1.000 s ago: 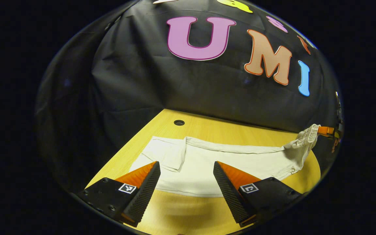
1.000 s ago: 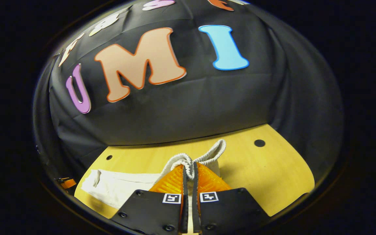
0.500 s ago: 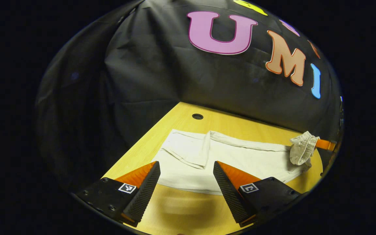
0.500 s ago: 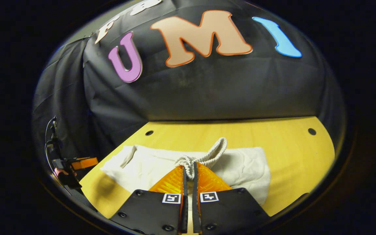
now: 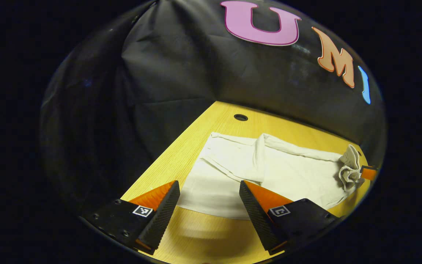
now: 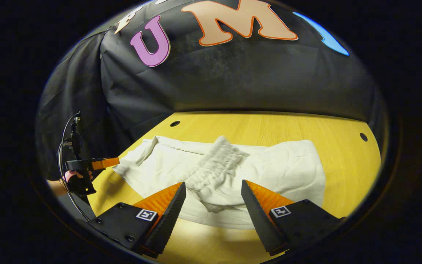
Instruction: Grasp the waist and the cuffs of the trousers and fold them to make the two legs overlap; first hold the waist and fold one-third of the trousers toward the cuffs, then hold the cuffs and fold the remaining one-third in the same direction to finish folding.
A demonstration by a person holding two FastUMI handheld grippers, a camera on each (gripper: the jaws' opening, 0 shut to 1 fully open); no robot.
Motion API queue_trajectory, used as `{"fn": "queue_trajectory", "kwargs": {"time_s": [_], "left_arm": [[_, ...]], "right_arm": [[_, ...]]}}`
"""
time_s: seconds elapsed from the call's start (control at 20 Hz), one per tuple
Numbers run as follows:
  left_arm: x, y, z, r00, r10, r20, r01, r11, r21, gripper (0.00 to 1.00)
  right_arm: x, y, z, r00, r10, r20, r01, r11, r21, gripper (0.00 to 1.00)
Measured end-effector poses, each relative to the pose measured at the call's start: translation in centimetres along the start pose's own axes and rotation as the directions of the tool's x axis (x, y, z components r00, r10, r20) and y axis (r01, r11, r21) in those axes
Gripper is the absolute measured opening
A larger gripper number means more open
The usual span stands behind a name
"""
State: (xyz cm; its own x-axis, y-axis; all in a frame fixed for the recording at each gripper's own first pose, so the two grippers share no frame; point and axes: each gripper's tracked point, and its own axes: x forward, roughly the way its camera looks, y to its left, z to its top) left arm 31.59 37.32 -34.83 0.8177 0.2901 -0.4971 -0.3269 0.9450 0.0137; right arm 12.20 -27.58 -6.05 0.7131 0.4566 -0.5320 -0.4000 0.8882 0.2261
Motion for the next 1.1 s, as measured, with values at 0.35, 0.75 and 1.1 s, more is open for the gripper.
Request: {"fn": "queue_trajectory", "kwargs": {"time_s": [0.35,0.75,1.1], "left_arm": [[1.9,0.8,-2.0,0.998,0.021,-0.061,-0.02,1.0,0.021,0.97],[1.8,1.1,-2.3,0.997,0.029,-0.066,-0.027,0.999,0.04,0.94],[2.0,-1.5,-1.8,0.998,-0.027,-0.056,0.029,0.999,0.03,0.2]], "right_arm": [[-0.4,-0.4,-0.6,0.998,-0.056,-0.017,0.055,0.997,-0.051,0.96],[-0.8,-0.9,0.3,0.997,-0.074,0.003,0.074,0.997,-0.006,0.96],[-1.4,-1.4,0.8,0.994,-0.107,0.005,0.107,0.994,-0.019,0.96]]}}
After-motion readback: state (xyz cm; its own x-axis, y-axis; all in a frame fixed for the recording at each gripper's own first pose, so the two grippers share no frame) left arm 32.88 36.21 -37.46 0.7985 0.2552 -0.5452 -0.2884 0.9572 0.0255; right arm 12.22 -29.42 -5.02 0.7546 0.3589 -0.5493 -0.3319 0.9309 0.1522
